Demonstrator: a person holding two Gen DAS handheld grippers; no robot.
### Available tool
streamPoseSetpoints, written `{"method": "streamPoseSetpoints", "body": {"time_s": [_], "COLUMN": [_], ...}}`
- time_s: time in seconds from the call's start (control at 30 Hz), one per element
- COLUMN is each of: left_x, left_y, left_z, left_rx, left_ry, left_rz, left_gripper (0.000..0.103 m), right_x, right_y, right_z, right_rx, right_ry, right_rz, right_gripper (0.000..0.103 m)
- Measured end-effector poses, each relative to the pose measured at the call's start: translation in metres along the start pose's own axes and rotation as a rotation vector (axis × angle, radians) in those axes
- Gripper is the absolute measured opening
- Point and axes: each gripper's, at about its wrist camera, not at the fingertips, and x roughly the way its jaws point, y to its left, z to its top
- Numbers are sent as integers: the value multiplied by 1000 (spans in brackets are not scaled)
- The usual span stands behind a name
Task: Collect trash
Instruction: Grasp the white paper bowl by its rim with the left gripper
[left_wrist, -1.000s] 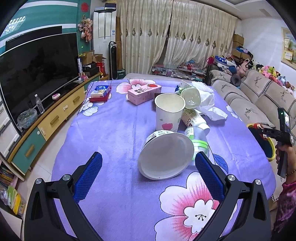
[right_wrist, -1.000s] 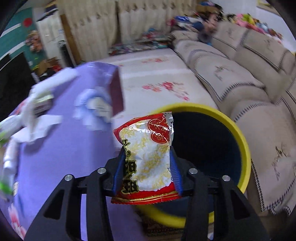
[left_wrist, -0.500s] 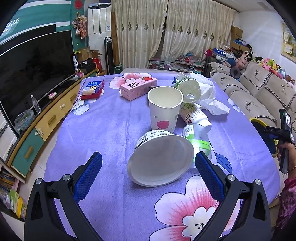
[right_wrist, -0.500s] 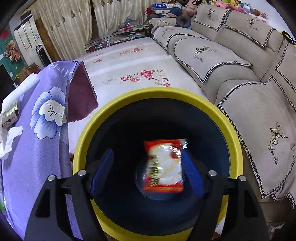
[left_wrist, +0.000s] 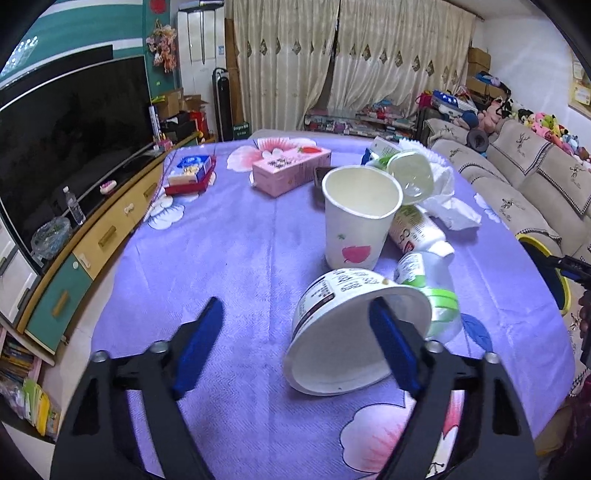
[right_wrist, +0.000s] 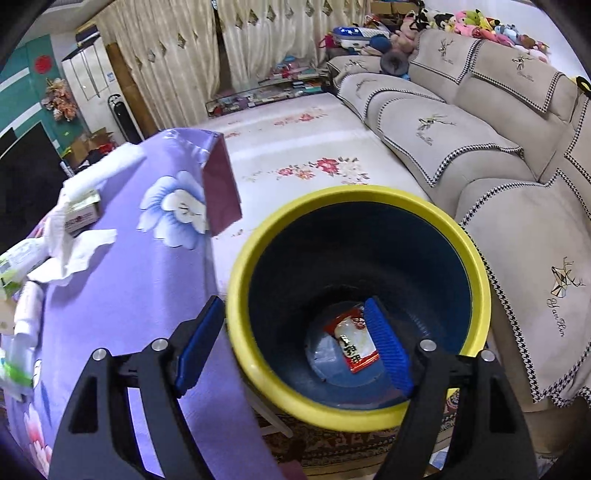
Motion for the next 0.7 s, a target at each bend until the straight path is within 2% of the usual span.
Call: {"method": "streamPoseSetpoints", "body": {"time_s": [0.03, 0.1, 0.13, 0.3, 0.4, 0.53, 0.7], "left_x": [4, 8, 9, 14, 11, -3, -38], "left_y": [0, -2, -2, -1, 1, 4, -4], "left_z": [0, -2, -3, -7, -9, -8, 4], "left_rx": [9, 26, 33, 38, 41, 41, 77], "left_ry": [10, 19, 19, 28, 20, -7, -72], "left_rz": [-9, -25, -26, -30, -24, 4, -4], "left_gripper": [66, 51, 48, 11, 6, 6, 6], "right_x": [-3, -8, -9, -16, -19, -24, -37], "right_y": [1, 3, 4, 7, 7, 8, 3], "right_z": [-1, -1, 0, -2, -5, -9, -9], "right_rx": [-2, -7, -9, -20, -21, -23, -17], "right_ry": [-5, -12, -15, -32, -32, -41, -69], "right_rz": [5, 13, 16, 14, 23, 37, 55], "right_gripper": [74, 74, 74, 74, 74, 74, 74]}}
